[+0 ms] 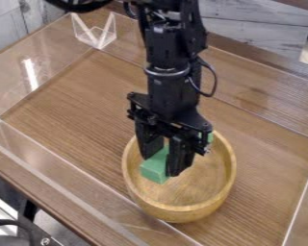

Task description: Remove the green block from inside the brown bowl and put it on the table

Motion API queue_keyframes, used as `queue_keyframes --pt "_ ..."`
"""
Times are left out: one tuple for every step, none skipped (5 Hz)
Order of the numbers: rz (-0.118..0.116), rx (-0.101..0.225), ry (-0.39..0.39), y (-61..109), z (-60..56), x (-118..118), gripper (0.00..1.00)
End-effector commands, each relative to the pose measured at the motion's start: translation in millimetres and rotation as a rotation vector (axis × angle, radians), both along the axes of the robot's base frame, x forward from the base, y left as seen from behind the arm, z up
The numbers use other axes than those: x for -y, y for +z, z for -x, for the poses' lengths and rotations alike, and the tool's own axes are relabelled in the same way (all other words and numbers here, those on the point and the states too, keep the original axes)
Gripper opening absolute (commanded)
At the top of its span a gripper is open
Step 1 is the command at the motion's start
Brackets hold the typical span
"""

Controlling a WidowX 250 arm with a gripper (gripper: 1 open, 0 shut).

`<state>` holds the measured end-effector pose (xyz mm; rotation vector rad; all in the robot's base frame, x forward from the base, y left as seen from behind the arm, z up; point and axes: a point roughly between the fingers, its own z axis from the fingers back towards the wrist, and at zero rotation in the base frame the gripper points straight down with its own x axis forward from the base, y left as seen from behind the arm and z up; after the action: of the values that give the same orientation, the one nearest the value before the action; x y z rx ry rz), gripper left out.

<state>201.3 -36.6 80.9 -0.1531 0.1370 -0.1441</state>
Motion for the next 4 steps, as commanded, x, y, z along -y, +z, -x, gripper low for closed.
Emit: queue_keyframes --pt "0.011 0.082 0.018 23.2 -10.2 -5 0.00" --pt "0.013 0.095 0.041 32.2 -9.5 -13 0.00" --pt "0.012 0.107 0.064 40.6 -7.7 -23 0.00" --pt "0.014 0.114 0.076 43.4 -6.8 -31 0.00"
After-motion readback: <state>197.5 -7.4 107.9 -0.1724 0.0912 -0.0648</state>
